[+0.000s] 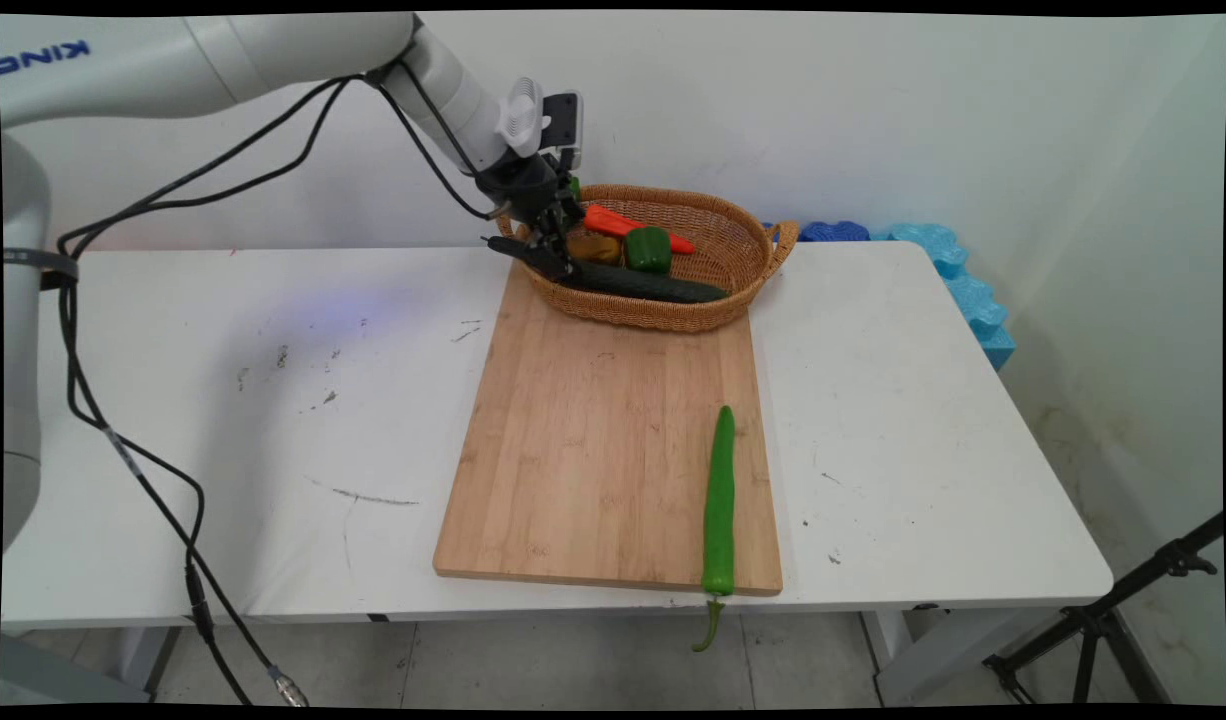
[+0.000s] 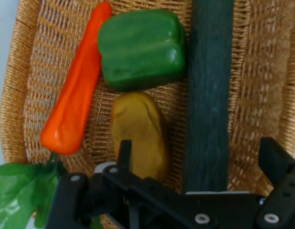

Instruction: Pick up the cucumber from the vegetable basket

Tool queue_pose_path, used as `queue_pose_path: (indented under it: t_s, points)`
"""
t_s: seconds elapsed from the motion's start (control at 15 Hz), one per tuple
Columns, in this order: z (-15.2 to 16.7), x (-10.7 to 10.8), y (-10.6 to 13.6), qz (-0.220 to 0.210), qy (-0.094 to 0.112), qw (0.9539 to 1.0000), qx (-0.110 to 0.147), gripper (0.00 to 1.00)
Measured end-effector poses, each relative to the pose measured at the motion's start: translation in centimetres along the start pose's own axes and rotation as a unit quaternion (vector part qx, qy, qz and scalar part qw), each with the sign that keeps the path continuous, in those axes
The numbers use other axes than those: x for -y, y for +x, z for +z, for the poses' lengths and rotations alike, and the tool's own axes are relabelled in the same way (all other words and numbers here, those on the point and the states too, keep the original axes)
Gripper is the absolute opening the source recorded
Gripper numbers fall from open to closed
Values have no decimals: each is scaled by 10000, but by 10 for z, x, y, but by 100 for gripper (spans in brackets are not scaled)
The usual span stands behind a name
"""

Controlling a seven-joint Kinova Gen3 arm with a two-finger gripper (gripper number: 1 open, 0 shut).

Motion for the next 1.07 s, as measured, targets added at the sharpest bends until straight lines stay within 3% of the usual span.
queue_pose_path:
  t_s: [0.87, 0.93, 1.07]
  points:
    - [31, 9, 5, 239, -63, 9994, 235, 100]
    - [32, 9, 5, 256, -68, 9993, 247, 0]
    - [34, 9, 5, 292, -79, 9992, 271, 0]
